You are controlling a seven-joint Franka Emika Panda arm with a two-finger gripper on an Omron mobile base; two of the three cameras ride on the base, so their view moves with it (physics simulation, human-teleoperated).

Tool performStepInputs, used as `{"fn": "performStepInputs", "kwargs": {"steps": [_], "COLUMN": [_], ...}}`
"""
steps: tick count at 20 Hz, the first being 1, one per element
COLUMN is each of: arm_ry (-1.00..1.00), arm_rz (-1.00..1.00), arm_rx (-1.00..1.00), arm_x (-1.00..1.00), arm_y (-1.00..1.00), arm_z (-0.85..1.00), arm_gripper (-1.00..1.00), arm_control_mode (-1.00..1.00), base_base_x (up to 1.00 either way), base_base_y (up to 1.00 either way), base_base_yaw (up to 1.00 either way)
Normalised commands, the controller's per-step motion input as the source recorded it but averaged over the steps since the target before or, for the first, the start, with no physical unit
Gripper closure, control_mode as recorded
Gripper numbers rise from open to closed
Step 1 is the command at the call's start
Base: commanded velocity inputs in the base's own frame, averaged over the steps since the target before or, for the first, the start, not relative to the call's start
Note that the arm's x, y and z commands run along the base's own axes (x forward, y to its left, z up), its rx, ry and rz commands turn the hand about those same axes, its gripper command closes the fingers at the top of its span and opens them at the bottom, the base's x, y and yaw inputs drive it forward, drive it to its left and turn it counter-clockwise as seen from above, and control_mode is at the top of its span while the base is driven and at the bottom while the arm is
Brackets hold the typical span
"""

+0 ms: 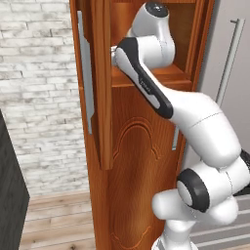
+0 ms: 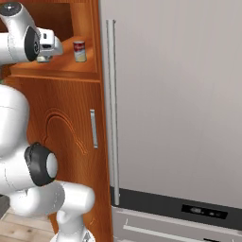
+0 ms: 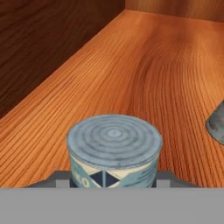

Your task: Restock the canned food cabinet by taking the new fresh canned food from the counter and placing it in the cabinet. Then, take the old canned food from the cabinet and place it on the counter.

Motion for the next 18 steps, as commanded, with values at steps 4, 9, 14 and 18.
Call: {"fn": "performStepInputs", "kwargs": {"steps": [4,9,14,18], "arm_ry": [-0.20,-0.13,0.01,0.12], "arm_rz": [0.00,0.00,0.00,0.00], "arm_rx": [0.05,0.07,0.00,-0.07], "arm_x": [-1.00,-1.00,-1.00,-1.00], "arm_y": [-0.42,-0.62,-0.44,-0.04], "arm_z": [0.06,0.01,-0.37,-0.81], "arm_gripper": [1.00,1.00,1.00,1.00], "arm_control_mode": [-1.00,-1.00,-1.00,-1.00], "base_base_x": [0.00,0.00,0.00,0.00], "base_base_y": [0.00,0.00,0.00,0.00], "base_base_yaw": [0.00,0.00,0.00,0.00]}}
